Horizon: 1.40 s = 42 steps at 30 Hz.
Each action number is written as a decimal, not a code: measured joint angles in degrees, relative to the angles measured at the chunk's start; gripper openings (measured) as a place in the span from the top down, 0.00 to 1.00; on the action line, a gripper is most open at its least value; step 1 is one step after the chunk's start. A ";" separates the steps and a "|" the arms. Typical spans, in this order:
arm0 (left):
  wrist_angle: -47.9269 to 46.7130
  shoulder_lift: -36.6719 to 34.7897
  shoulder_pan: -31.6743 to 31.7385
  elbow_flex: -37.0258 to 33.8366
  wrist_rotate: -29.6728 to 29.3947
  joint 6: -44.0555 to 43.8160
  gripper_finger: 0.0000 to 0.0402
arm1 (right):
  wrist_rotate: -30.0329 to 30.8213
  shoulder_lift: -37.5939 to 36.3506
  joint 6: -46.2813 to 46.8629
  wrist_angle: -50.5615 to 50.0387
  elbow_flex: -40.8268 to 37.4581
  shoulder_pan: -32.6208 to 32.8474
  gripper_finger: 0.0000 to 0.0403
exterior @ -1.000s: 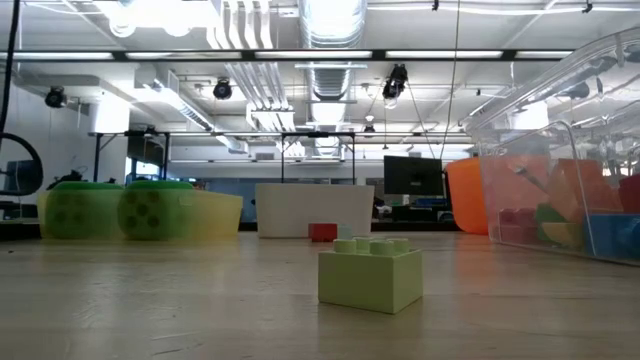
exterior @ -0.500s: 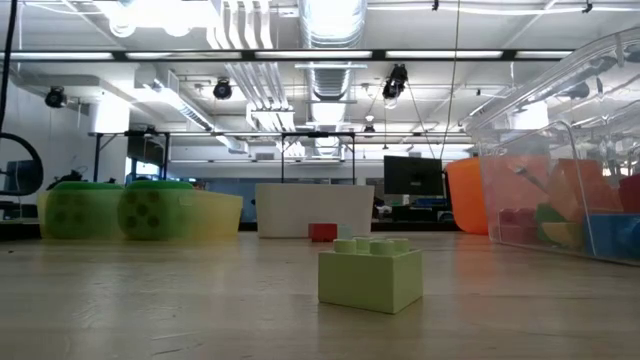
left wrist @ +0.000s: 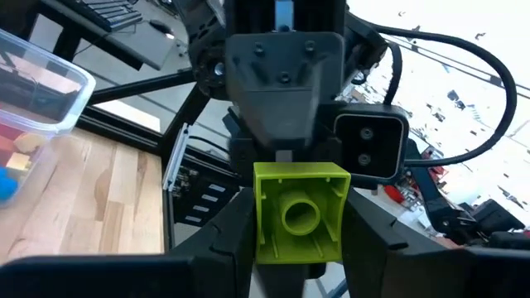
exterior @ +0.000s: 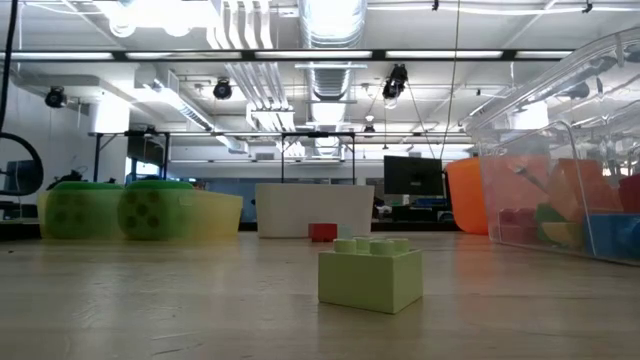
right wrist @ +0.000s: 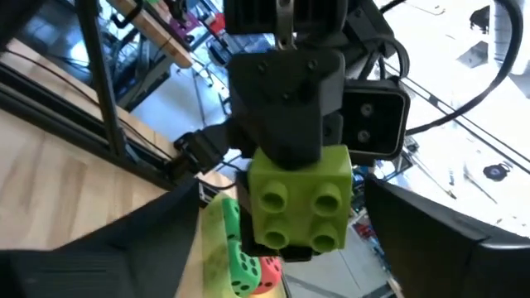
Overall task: Pick & Place Toys
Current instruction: Put the green game piece into the transparent bin
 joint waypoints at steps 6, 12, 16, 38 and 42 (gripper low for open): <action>0.28 0.00 -0.02 0.00 0.05 0.00 0.70 | 0.22 -0.11 -0.64 -0.02 0.00 -0.54 0.44; 0.37 0.04 -0.15 0.00 0.09 -0.03 0.70 | 0.29 -0.18 -1.49 0.00 0.02 -1.20 0.64; 0.39 0.04 -0.15 0.00 0.01 -0.29 0.70 | 0.24 -0.20 -1.89 0.04 0.02 -1.22 0.66; -7.15 0.02 -0.17 0.00 -0.11 -3.19 0.04 | 4.04 -3.00 5.44 -5.99 0.07 -0.40 0.66; -12.90 -0.77 -0.16 0.00 0.03 -3.78 0.02 | 3.22 -8.40 24.05 -27.19 0.11 0.50 0.66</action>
